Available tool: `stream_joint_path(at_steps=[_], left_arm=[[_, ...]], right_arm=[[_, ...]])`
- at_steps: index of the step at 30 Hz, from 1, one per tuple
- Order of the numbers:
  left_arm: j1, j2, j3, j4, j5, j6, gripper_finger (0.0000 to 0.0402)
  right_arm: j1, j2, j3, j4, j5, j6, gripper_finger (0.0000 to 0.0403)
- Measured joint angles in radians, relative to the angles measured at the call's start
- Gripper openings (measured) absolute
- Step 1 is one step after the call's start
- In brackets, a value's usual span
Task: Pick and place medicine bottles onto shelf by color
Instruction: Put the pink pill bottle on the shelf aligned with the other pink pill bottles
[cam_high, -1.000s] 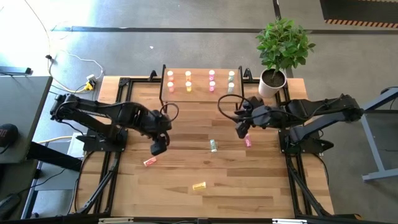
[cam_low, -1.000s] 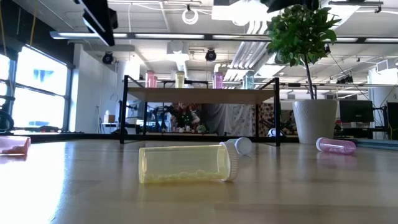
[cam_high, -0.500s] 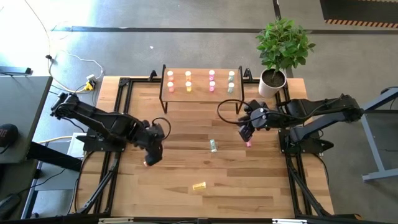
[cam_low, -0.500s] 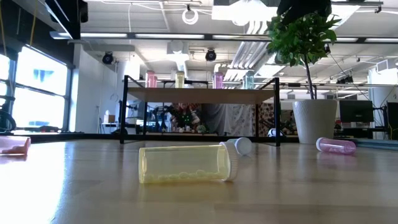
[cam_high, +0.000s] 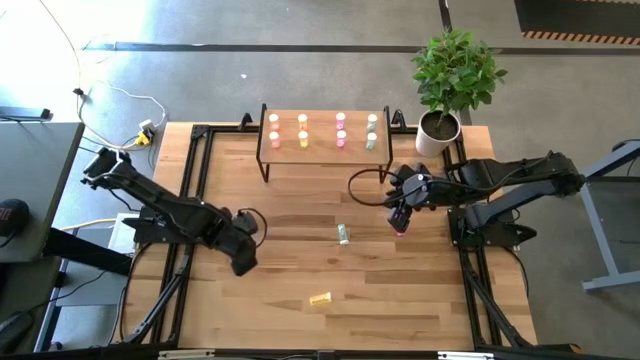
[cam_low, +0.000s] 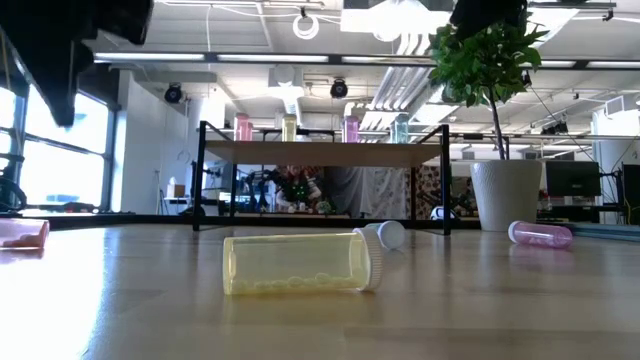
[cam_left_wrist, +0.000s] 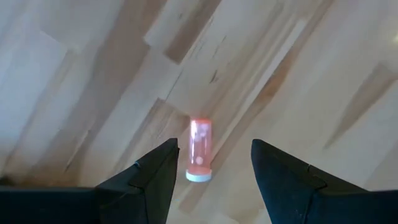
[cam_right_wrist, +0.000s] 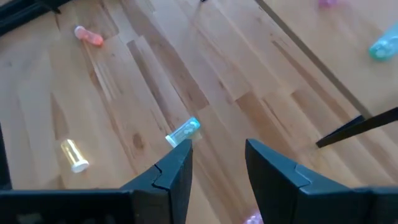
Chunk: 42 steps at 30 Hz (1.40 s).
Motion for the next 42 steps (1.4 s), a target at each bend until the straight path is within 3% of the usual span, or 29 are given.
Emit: stream_joint_path(at_steps=[6,14,22,35,42], left_arm=[[0.042,0.000,-0.168,0.171,0.121,-0.016,0.0195],[0.082,0.001,-0.291,0.275,0.175,-0.041,0.0195],[0.082,0.023,-0.320,0.345,0.178,-0.032,0.0195],[0.089,0.193,-0.319,0.377,0.226,0.038,0.0193],[0.090,0.200,-0.314,0.373,0.231,0.038,0.0137]], right_arm=[[-0.027,0.000,-0.001,0.002,0.000,-0.020,0.0140],[-0.086,0.000,-0.001,0.001,0.000,-0.030,0.0140],[-0.118,0.000,-0.001,0.002,0.000,-0.030,0.0140],[-0.133,0.000,-0.001,0.004,0.000,-0.019,0.0140],[-0.133,0.000,-0.001,0.013,0.000,-0.019,0.0140]])
